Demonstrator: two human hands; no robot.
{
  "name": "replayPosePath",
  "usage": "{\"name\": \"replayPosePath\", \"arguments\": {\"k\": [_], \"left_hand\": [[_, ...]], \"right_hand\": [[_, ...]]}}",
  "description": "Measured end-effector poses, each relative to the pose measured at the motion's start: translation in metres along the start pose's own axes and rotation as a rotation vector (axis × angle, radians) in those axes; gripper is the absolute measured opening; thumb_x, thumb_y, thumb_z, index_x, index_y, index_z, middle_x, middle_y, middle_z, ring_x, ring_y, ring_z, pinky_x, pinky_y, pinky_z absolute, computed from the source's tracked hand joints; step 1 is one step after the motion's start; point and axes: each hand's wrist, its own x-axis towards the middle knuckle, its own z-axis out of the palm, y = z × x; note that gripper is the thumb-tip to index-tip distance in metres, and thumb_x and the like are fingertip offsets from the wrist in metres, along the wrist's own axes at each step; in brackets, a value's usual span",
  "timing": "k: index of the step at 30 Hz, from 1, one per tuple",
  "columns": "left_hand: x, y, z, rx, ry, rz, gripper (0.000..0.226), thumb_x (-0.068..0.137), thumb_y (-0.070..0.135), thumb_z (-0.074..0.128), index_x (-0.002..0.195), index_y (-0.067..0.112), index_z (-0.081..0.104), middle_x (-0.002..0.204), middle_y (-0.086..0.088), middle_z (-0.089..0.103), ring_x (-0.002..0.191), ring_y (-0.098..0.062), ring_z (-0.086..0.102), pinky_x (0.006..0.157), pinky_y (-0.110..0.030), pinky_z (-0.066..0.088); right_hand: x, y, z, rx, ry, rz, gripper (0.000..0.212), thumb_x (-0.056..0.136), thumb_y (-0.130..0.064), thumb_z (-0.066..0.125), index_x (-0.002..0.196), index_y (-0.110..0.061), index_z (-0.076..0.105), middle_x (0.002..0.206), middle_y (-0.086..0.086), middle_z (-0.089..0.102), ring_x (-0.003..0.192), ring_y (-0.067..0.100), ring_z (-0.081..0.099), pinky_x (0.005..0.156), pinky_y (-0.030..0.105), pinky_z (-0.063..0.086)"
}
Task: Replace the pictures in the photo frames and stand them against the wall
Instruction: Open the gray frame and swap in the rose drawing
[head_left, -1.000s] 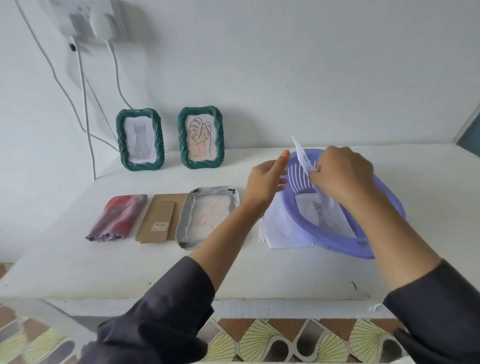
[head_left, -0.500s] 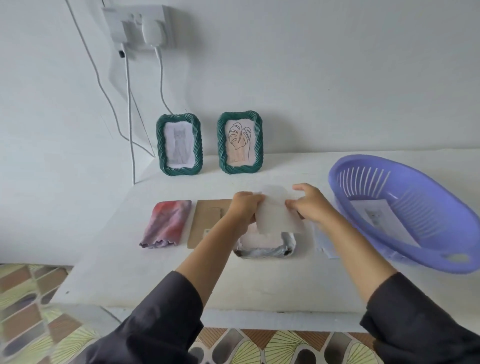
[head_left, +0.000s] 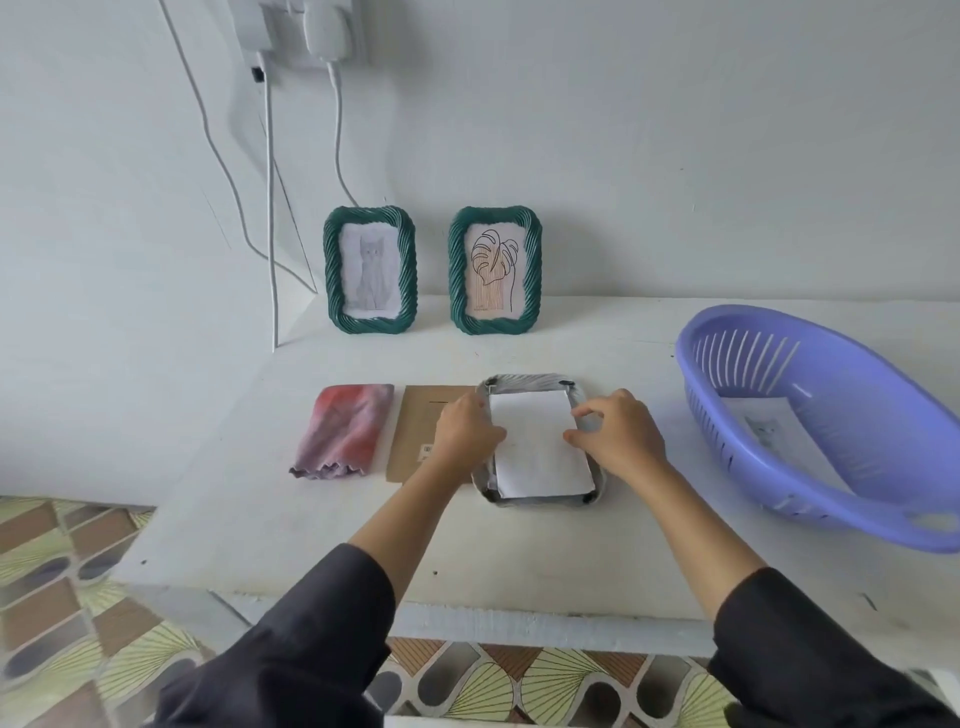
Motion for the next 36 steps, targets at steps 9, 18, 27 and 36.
{"name": "replayPosePath", "arguments": {"k": [9, 18, 27, 36], "left_hand": [[0.013, -0.008, 0.006, 0.003, 0.0, 0.043, 0.048, 0.081, 0.016, 0.069, 0.126, 0.009, 0.056, 0.13, -0.014, 0.054, 0.126, -0.028, 0.043, 0.103, -0.033, 0.035], [0.02, -0.011, 0.01, 0.01, -0.004, 0.071, 0.044, 0.087, 0.018, 0.063, 0.129, 0.013, 0.054, 0.133, -0.015, 0.051, 0.133, -0.027, 0.032, 0.103, -0.029, 0.03], [0.022, -0.011, 0.011, 0.014, 0.008, 0.053, 0.043, 0.088, 0.019, 0.061, 0.129, 0.014, 0.054, 0.135, -0.015, 0.049, 0.133, -0.026, 0.033, 0.104, -0.03, 0.031], [0.026, -0.027, -0.017, 0.247, 0.145, -0.32, 0.054, 0.091, 0.02, 0.041, 0.141, 0.006, 0.026, 0.145, -0.022, 0.025, 0.133, -0.038, 0.024, 0.106, -0.042, 0.032]], "right_hand": [[-0.001, 0.019, 0.003, 0.058, -0.107, -0.059, 0.038, 0.076, -0.038, 0.07, 0.113, -0.033, 0.065, 0.113, 0.002, 0.053, 0.111, 0.021, 0.049, 0.092, 0.034, 0.038], [0.0, 0.024, 0.005, 0.092, -0.089, -0.083, 0.039, 0.076, -0.036, 0.072, 0.114, -0.029, 0.065, 0.118, 0.002, 0.054, 0.113, 0.02, 0.05, 0.095, 0.035, 0.036], [0.005, 0.026, 0.006, 0.083, -0.098, -0.091, 0.04, 0.076, -0.038, 0.071, 0.115, -0.029, 0.064, 0.118, 0.002, 0.053, 0.113, 0.021, 0.05, 0.094, 0.035, 0.037], [0.007, 0.028, 0.008, 0.095, -0.093, -0.09, 0.037, 0.076, -0.039, 0.071, 0.112, -0.03, 0.065, 0.115, 0.001, 0.054, 0.111, 0.021, 0.051, 0.095, 0.036, 0.038]]}}
